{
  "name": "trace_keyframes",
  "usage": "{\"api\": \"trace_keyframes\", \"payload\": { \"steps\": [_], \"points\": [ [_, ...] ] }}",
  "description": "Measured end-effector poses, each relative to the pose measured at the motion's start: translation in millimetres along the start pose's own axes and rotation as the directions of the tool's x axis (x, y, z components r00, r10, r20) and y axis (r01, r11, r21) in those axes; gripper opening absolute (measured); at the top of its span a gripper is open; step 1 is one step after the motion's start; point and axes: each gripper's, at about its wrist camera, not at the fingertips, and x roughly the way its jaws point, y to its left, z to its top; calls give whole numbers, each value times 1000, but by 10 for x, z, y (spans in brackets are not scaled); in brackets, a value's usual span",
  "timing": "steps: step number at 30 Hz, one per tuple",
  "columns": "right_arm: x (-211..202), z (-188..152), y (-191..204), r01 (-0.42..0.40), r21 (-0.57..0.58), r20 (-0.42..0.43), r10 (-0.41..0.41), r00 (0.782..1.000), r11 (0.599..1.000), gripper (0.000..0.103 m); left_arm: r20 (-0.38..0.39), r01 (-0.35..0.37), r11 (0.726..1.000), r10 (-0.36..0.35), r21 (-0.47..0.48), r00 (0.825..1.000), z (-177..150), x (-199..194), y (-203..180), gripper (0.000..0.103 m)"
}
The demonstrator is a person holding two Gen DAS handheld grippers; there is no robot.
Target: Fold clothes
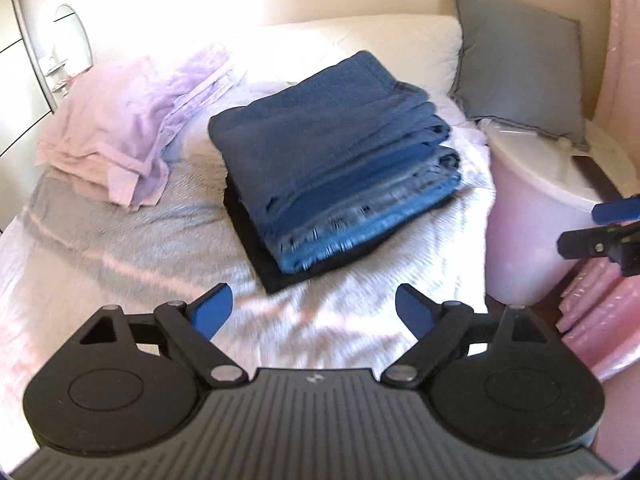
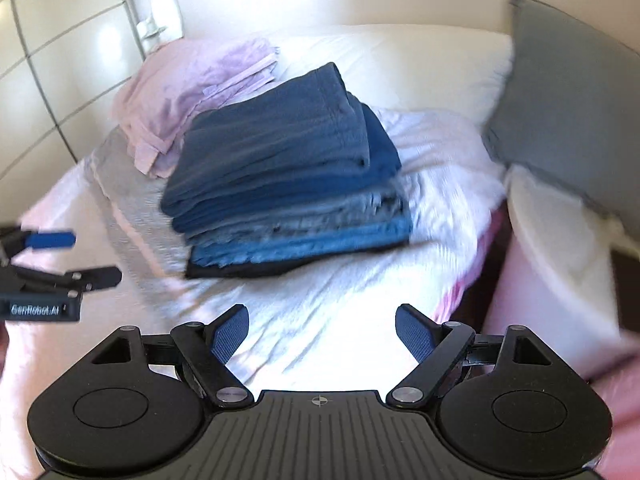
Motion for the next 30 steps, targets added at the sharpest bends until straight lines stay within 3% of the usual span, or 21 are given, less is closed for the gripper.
{"api": "trace_keyframes", "payload": {
  "steps": [8,23,30],
  "points": [
    [-728,-312,465,2,54,34,-4,999,999,84,10,20,997,-19,-77,1000,-191,-741,-80,86],
    [-1040,133,577,0,-58,67,4,998,998,84,39,-32,983,40,-181,998,240,-932,-274,86],
    [-1068,210,497,1,-55,55,3,998,998,84,53,-50,975,62,-215,997,312,-977,-337,86]
  ]
}}
